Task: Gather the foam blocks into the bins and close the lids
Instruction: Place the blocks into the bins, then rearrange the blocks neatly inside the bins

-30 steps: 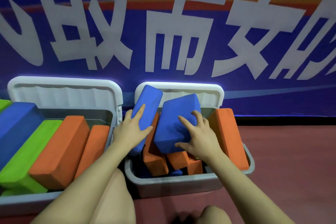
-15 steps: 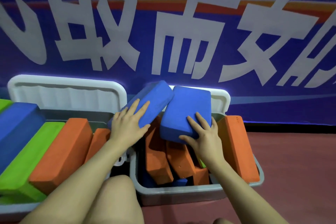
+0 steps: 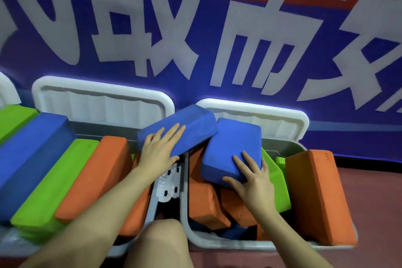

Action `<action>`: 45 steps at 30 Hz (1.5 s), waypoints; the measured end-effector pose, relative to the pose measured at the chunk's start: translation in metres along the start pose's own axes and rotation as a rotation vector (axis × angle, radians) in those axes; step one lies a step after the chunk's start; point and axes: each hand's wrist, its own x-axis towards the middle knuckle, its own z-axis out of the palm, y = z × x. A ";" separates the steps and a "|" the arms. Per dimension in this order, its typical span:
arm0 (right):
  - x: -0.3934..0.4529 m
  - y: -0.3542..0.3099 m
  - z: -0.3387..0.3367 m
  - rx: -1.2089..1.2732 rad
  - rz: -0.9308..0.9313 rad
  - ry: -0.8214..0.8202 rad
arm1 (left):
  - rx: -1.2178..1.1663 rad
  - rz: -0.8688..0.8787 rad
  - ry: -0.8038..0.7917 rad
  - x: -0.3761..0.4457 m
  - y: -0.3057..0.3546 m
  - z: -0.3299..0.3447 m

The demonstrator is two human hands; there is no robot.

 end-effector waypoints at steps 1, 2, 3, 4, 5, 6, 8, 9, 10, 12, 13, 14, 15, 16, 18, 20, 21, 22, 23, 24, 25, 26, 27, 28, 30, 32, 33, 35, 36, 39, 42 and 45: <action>0.000 0.001 0.001 -0.004 0.009 0.002 | -0.020 -0.015 -0.008 0.001 0.000 0.004; 0.000 0.001 0.002 -0.014 0.008 0.003 | -0.044 -0.038 -0.001 0.002 0.000 0.006; -0.001 0.001 0.001 -0.025 -0.001 0.002 | -0.073 -0.053 0.012 0.002 0.001 0.007; -0.001 0.000 -0.001 -0.036 -0.017 0.000 | -0.092 -0.087 0.022 0.002 0.002 0.007; -0.001 0.001 -0.004 -0.043 -0.027 0.009 | -0.104 -0.130 0.030 0.003 0.005 0.008; -0.002 0.002 -0.006 -0.040 -0.024 0.026 | -0.104 -0.165 0.037 0.004 0.008 0.008; -0.005 0.007 -0.016 -0.018 0.003 0.076 | -0.081 -0.191 0.003 0.006 0.018 0.009; -0.006 0.010 -0.021 -0.013 0.001 0.104 | -0.064 -0.195 -0.036 0.006 0.024 0.011; -0.006 0.013 -0.026 -0.016 -0.013 0.125 | -0.062 -0.201 -0.081 0.006 0.031 0.013; -0.006 0.016 -0.034 -0.021 -0.056 0.151 | -0.109 -0.216 -0.110 0.002 0.043 0.012; -0.005 0.016 -0.037 -0.012 -0.077 0.166 | -0.156 -0.215 -0.089 -0.001 0.048 0.009; -0.004 0.014 -0.040 0.004 -0.096 0.181 | -0.214 -0.189 -0.058 -0.004 0.053 0.003; -0.002 0.011 -0.042 0.025 -0.114 0.196 | -0.270 -0.141 -0.010 -0.007 0.057 -0.006; 0.001 0.008 -0.044 0.046 -0.134 0.207 | -0.322 -0.081 0.036 -0.011 0.060 -0.018; 0.010 0.001 -0.046 0.088 -0.174 0.212 | -0.354 0.044 0.081 -0.019 0.063 -0.042; 0.021 -0.008 -0.045 0.132 -0.223 0.204 | -0.284 0.135 0.021 -0.025 0.059 -0.058; 0.027 -0.013 -0.044 0.152 -0.257 0.199 | -0.236 0.150 -0.026 -0.026 0.054 -0.062; 0.034 -0.019 -0.041 0.170 -0.294 0.193 | -0.204 0.148 -0.052 -0.027 0.049 -0.065; 0.040 -0.026 -0.037 0.187 -0.328 0.187 | -0.195 0.122 -0.053 -0.028 0.043 -0.067; 0.046 -0.033 -0.034 0.202 -0.353 0.175 | -0.202 0.082 -0.041 -0.028 0.036 -0.069; 0.053 -0.042 -0.030 0.219 -0.366 0.152 | -0.210 0.047 -0.016 -0.030 0.028 -0.069; 0.060 -0.051 -0.025 0.237 -0.374 0.121 | -0.223 0.019 0.008 -0.033 0.019 -0.068; 0.069 -0.059 -0.020 0.255 -0.385 0.084 | -0.239 -0.014 0.035 -0.035 0.010 -0.067; 0.077 -0.067 -0.013 0.270 -0.403 0.042 | -0.250 -0.053 0.063 -0.036 0.000 -0.066; 0.091 -0.082 0.001 0.285 -0.435 -0.044 | -0.239 -0.116 0.137 -0.038 -0.017 -0.058; 0.101 -0.096 0.016 0.295 -0.383 -0.167 | -0.160 -0.134 0.209 -0.035 -0.027 -0.048; 0.103 -0.102 0.024 0.278 -0.336 -0.234 | -0.130 -0.166 0.165 -0.034 -0.029 -0.044; 0.104 -0.108 0.034 0.234 -0.313 -0.268 | -0.146 -0.267 0.004 -0.031 -0.031 -0.035; 0.105 -0.107 0.036 0.217 -0.348 -0.243 | -0.146 -0.289 -0.016 -0.030 -0.032 -0.031; 0.102 -0.090 0.040 0.219 -0.422 -0.180 | -0.040 -0.228 0.006 -0.032 -0.032 -0.028; 0.080 -0.069 0.036 0.311 -0.302 -0.076 | 0.053 -0.139 0.055 -0.028 -0.030 -0.025; 0.050 -0.043 0.035 0.251 -0.251 -0.030 | 0.049 -0.085 0.112 -0.022 -0.005 -0.027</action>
